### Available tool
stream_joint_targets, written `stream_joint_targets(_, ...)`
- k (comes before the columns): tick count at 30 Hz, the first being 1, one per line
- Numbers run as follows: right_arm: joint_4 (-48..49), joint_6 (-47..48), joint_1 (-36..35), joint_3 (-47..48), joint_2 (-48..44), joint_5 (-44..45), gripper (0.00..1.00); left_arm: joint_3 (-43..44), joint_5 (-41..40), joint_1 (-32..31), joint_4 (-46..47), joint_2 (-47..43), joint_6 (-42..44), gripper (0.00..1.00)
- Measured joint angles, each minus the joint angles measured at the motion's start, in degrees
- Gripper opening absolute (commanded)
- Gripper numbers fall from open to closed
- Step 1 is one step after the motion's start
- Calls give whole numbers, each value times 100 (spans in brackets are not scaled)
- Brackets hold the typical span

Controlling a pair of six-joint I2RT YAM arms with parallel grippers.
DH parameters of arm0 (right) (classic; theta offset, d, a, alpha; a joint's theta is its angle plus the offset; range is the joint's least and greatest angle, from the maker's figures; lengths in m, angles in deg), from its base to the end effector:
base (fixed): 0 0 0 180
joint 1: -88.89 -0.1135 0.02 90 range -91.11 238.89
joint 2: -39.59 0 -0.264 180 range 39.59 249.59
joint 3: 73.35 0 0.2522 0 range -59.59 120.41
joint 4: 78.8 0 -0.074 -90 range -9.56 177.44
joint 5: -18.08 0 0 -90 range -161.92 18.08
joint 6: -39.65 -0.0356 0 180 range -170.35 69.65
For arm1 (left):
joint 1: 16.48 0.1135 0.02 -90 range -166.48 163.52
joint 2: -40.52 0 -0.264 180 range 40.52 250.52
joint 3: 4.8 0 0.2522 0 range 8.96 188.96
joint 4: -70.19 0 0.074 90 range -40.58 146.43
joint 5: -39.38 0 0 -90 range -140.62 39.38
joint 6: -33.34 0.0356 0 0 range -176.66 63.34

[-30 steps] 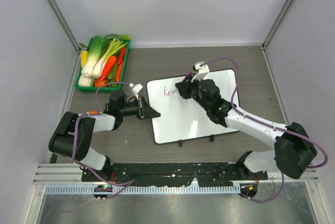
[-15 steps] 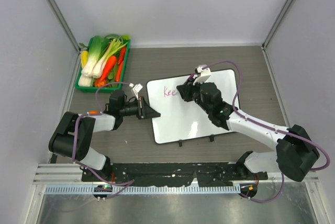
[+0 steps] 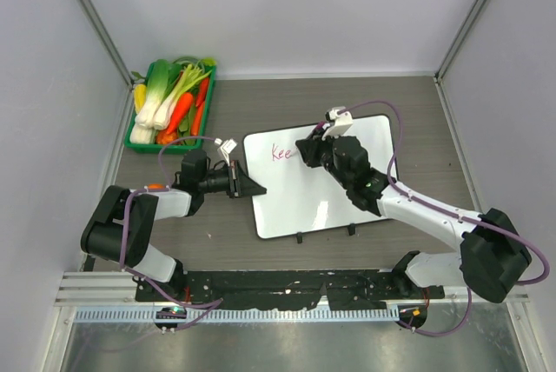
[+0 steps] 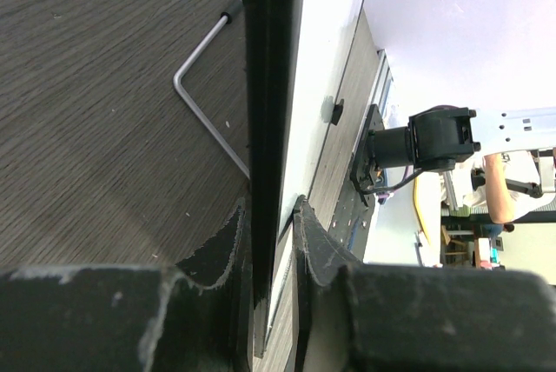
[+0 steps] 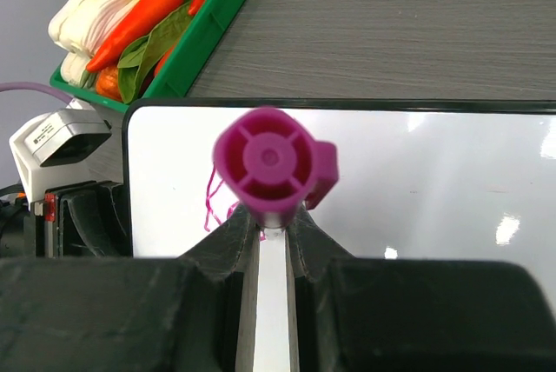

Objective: Write a sentence on the whiteboard

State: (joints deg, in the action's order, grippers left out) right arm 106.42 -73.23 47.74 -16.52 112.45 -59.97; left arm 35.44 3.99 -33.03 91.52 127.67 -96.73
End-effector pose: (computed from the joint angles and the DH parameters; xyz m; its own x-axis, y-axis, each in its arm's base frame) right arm 0.2243 0.1863 0.2757 -0.3209 0.2247 -0.9201 -0.3971 0.8500 0.3461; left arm 0.2453 -0.1032 0.1521 -0.8767 -0.1284 -0.4637 0.3992 0.3437 -0.8500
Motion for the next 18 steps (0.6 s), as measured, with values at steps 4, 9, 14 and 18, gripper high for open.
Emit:
stream_joint_targets(4, -122, 20, 4, 33, -90, 94, 1, 0, 7, 0, 4, 0, 2, 0)
stream_joint_targets(9, -208, 44, 17, 33, -243, 227, 1, 0, 11, -7, 17, 0, 7, 0)
stream_joint_targets(14, -234, 72, 37, 85, -260, 262, 1, 0, 9, -9, 20, 0, 7, 0)
stream_joint_targets(18, -232, 74, 39, 173, -195, 254, 1, 0, 9, -11, 20, 0, 7, 0)
